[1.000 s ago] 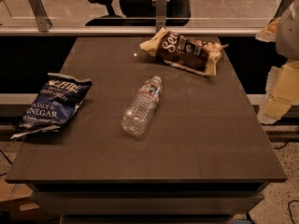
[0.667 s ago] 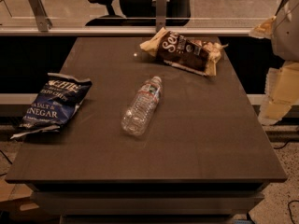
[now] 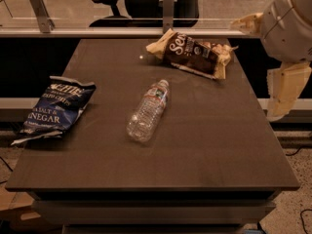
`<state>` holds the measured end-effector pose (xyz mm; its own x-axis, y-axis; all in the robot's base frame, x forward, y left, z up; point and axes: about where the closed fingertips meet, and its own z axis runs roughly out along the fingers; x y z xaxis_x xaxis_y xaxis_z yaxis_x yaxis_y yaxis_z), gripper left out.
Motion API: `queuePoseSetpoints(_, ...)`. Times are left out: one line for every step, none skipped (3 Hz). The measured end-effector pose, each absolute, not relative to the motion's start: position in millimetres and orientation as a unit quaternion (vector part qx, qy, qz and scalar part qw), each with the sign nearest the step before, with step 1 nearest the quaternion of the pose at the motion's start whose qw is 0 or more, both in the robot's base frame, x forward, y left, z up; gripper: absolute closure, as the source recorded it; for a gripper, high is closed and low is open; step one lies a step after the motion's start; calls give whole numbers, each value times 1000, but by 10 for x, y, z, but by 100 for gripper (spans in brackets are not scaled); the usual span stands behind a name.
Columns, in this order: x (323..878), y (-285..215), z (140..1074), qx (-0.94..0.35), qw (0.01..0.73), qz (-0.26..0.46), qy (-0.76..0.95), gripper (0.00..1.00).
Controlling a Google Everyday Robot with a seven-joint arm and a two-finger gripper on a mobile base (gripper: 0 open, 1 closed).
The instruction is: Pick water bottle
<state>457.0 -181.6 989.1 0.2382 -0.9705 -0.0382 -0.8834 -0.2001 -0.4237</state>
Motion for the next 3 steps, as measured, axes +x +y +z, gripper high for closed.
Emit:
queuePoseSetpoints(4723,-1635,9930,-828,173,-131,518,0)
queuePoseSetpoints(4830,-1439,9946,-890,136,-134,415,0)
queuePoseSetpoints(4858,-1330,9931,-929,89,-134,334,0)
